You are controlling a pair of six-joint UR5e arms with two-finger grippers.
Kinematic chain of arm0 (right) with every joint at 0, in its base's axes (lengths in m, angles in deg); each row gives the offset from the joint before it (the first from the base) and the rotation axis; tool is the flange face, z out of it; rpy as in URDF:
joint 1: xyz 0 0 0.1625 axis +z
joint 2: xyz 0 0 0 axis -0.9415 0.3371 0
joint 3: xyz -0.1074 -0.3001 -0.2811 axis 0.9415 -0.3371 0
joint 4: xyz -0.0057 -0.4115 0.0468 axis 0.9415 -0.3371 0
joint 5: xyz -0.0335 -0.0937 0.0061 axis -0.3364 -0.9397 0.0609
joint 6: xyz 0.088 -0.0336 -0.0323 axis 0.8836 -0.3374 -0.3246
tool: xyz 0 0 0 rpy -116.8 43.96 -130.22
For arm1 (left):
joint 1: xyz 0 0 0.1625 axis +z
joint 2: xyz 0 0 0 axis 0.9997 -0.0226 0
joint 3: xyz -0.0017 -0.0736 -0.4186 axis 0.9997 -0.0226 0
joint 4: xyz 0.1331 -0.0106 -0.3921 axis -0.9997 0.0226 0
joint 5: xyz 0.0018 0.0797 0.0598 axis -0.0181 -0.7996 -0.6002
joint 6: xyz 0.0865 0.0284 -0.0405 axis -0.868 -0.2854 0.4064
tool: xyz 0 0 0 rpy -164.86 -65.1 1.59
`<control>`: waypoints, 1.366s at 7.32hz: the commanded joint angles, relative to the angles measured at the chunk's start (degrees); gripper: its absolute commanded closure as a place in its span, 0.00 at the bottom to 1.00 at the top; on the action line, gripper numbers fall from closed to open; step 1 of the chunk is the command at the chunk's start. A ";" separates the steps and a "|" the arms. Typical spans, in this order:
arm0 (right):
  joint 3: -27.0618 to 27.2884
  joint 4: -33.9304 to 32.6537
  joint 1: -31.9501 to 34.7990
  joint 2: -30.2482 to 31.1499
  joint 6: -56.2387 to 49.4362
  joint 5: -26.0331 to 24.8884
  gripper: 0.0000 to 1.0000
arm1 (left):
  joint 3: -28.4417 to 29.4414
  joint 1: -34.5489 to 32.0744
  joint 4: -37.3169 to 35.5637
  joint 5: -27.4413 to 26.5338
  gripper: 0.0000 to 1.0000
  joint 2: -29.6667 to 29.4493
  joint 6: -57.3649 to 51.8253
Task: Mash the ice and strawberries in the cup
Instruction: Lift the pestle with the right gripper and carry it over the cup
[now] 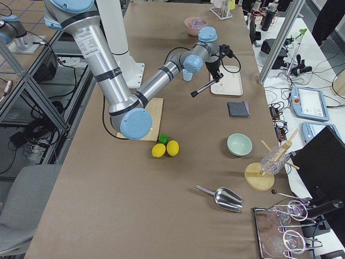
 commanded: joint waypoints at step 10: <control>-14.19 59.22 -23.53 -6.25 0.09 -25.14 1.00 | 0.94 0.00 0.25 0.04 0.01 0.05 -0.09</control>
